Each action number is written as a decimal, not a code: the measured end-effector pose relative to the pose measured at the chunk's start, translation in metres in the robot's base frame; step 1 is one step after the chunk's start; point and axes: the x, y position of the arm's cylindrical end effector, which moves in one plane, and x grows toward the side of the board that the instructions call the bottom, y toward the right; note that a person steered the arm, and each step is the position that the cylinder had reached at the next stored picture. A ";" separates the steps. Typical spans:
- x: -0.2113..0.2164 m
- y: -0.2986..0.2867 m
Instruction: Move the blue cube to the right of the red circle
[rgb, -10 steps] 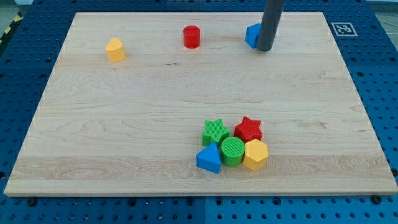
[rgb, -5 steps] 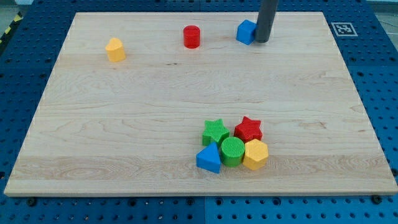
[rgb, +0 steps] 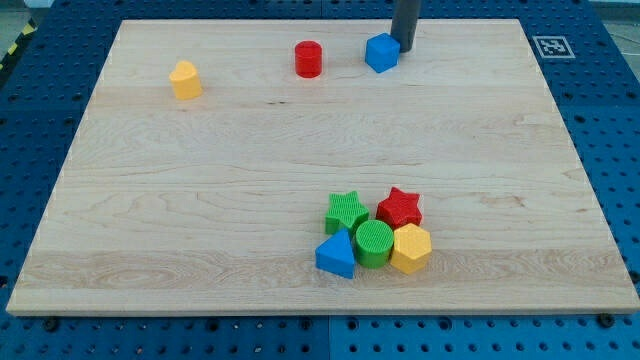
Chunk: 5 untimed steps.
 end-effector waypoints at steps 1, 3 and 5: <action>0.000 -0.008; 0.012 -0.032; 0.019 -0.035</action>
